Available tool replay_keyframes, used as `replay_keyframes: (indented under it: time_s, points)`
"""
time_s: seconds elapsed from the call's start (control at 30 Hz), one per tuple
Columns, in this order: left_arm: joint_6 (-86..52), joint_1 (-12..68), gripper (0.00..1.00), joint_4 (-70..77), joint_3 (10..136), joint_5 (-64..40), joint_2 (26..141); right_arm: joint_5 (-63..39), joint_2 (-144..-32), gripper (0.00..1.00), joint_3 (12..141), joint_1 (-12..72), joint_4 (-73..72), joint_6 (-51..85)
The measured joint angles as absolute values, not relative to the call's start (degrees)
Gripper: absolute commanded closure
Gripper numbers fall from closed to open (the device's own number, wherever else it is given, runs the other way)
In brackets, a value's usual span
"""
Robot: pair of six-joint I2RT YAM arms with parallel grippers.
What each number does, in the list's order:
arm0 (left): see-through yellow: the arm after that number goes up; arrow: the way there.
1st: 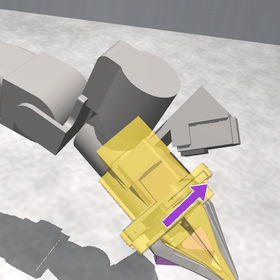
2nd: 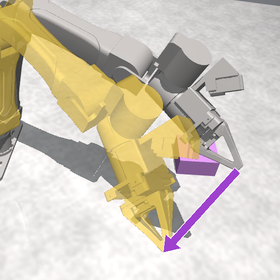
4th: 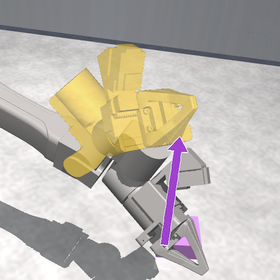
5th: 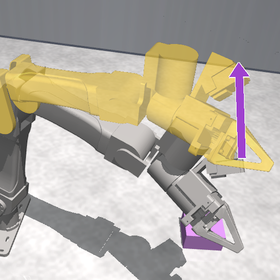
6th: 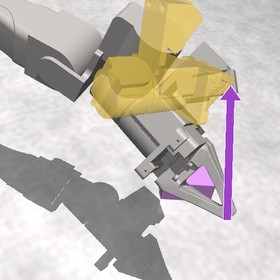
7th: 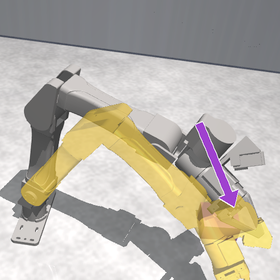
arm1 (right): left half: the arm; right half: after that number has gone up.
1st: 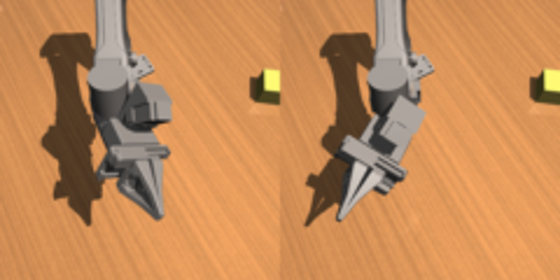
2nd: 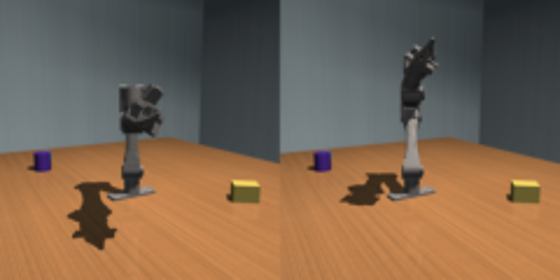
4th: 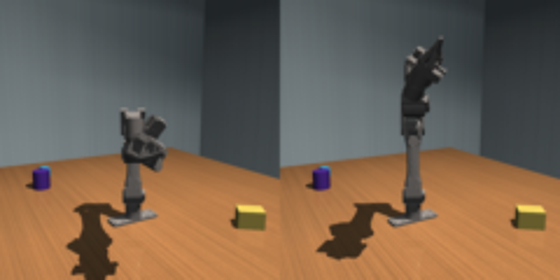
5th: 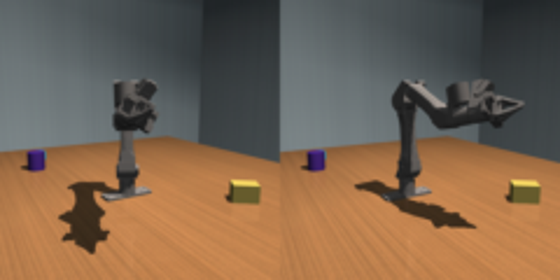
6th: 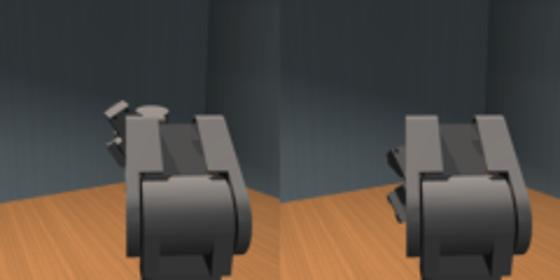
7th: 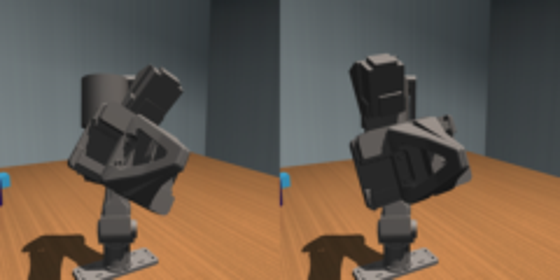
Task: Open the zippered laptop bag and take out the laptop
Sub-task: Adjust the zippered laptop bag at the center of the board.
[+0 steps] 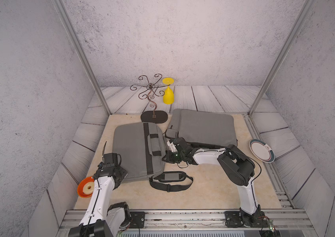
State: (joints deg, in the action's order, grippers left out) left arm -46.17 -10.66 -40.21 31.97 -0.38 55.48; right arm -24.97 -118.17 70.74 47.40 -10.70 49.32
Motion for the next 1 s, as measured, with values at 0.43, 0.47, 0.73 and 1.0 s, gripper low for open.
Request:
replay_keyframes:
  time_s: [0.43, 0.47, 0.73, 1.0]
  points:
    - [-39.31, -11.25, 1.0, -37.54, 35.14, -6.76, 58.02, -19.59, -104.44, 1.0, 64.6, 51.27, -5.82, 44.93]
    - [-38.81, -11.27, 1.0, -37.47, 35.42, -7.16, 58.02, -19.0, -103.5, 1.0, 64.23, 51.77, -5.56, 44.93]
    - [-36.29, -11.62, 1.0, -36.64, 36.01, -11.22, 60.95, -12.84, -99.11, 1.0, 62.57, 54.61, -1.98, 44.03]
    - [-31.94, -9.76, 0.94, -34.54, 40.71, -12.43, 69.69, -10.28, -98.94, 1.0, 60.62, 54.85, -4.82, 44.12]
